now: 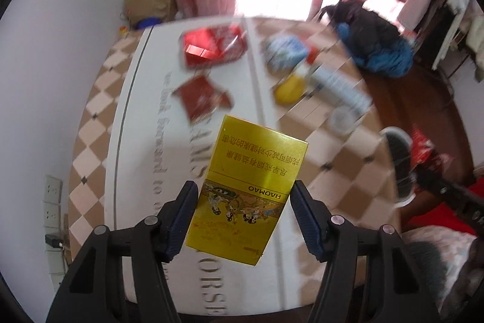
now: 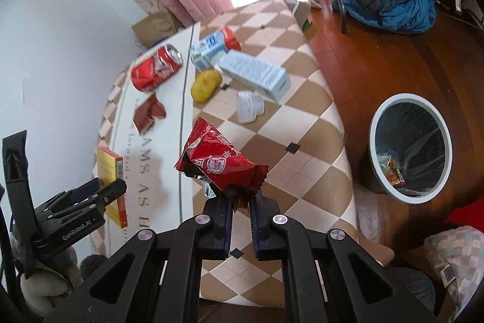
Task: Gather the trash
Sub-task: 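Grasp the yellow card box with the left gripper while the right grasps the red wrapper, then carry both items over the bin and open both grippers to drop them, then move both tools back toward the table, then grasp the brown wrapper with the left gripper while the right grasps the white box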
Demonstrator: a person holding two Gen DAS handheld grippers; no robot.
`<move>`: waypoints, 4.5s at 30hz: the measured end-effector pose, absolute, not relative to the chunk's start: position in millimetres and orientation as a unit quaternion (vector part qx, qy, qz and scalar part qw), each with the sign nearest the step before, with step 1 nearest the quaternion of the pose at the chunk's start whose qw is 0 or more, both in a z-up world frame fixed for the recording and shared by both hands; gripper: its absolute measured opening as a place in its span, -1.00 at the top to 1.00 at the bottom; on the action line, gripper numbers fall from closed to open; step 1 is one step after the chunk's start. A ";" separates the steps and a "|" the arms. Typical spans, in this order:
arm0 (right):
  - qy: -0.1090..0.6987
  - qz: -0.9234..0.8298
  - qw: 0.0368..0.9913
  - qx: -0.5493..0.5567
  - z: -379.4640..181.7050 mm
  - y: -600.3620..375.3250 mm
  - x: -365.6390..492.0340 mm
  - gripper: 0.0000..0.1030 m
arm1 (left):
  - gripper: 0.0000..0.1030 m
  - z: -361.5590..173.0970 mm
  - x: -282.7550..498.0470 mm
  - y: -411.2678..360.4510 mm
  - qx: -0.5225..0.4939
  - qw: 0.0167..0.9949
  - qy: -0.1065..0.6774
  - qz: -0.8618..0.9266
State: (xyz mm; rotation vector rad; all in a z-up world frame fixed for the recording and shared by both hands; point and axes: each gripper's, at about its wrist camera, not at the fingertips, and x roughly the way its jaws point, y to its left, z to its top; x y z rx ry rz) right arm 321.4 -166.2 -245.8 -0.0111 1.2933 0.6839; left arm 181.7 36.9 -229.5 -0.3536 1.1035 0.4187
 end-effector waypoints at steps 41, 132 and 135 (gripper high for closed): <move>0.672 0.087 0.727 0.111 -454.0 -476.4 545.7 0.77 | -0.88 -365.2 494.0 -250.0 -0.106 0.761 0.638 -0.054; 0.621 0.272 0.691 -0.250 -343.4 9.4 463.4 0.13 | 0.43 -329.9 244.2 187.2 -0.232 0.747 0.539 0.313; 0.608 0.273 0.706 -0.239 -331.1 5.9 461.5 0.13 | 0.43 -317.9 234.8 186.0 -0.220 0.754 0.531 0.318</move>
